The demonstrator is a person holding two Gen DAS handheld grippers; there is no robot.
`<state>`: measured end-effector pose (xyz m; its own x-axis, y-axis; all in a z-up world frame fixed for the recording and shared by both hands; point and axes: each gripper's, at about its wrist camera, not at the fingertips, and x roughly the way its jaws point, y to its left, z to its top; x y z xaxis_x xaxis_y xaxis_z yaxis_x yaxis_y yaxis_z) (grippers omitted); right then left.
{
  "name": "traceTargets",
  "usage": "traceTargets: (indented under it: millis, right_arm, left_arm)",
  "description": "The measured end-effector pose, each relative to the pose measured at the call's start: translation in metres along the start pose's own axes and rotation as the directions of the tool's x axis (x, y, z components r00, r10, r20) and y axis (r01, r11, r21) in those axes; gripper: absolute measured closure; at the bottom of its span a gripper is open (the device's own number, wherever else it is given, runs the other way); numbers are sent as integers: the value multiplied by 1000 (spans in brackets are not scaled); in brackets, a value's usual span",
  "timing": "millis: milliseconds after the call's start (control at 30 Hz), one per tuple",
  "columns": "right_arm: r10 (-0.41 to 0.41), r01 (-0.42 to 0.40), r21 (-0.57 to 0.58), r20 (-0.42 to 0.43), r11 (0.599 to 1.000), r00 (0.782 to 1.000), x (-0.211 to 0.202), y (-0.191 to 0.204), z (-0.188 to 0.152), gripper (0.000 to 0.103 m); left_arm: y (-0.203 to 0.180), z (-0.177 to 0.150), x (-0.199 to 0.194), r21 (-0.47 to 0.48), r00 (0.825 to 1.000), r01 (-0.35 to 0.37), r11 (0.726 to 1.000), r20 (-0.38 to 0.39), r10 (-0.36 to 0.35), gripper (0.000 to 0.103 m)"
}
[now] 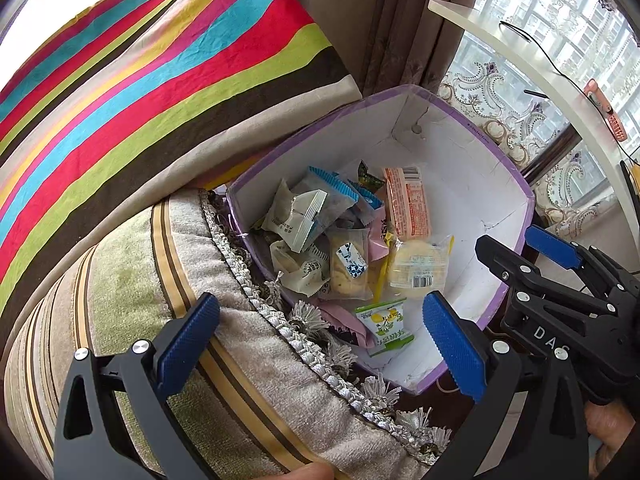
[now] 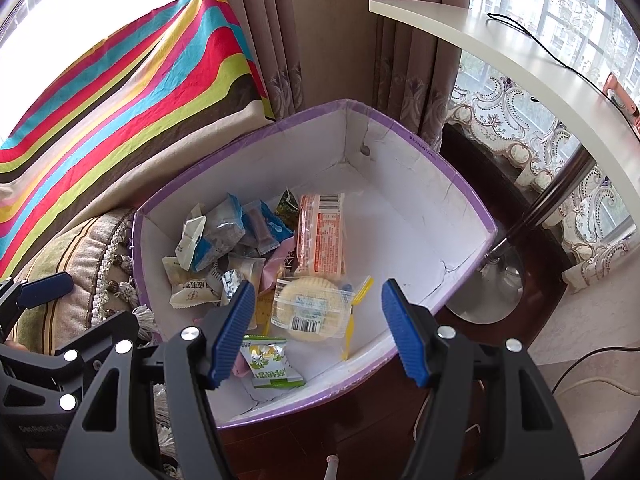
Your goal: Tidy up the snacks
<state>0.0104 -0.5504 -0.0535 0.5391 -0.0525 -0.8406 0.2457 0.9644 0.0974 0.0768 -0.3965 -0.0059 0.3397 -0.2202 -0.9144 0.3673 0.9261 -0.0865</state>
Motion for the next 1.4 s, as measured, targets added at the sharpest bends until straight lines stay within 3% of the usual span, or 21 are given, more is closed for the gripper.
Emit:
traceTargets:
  millis: [1267, 1400]
  right_arm:
    - [-3, 3, 10, -19, 1000, 1000, 5, -5, -9, 37]
    - [-20, 20, 10, -19, 1000, 1000, 3, -3, -4, 37]
  left_arm:
    - [-3, 0, 3, 27, 1000, -10, 1000, 0, 10, 4]
    - [1, 3, -3, 16, 999, 35, 999, -6, -35, 4]
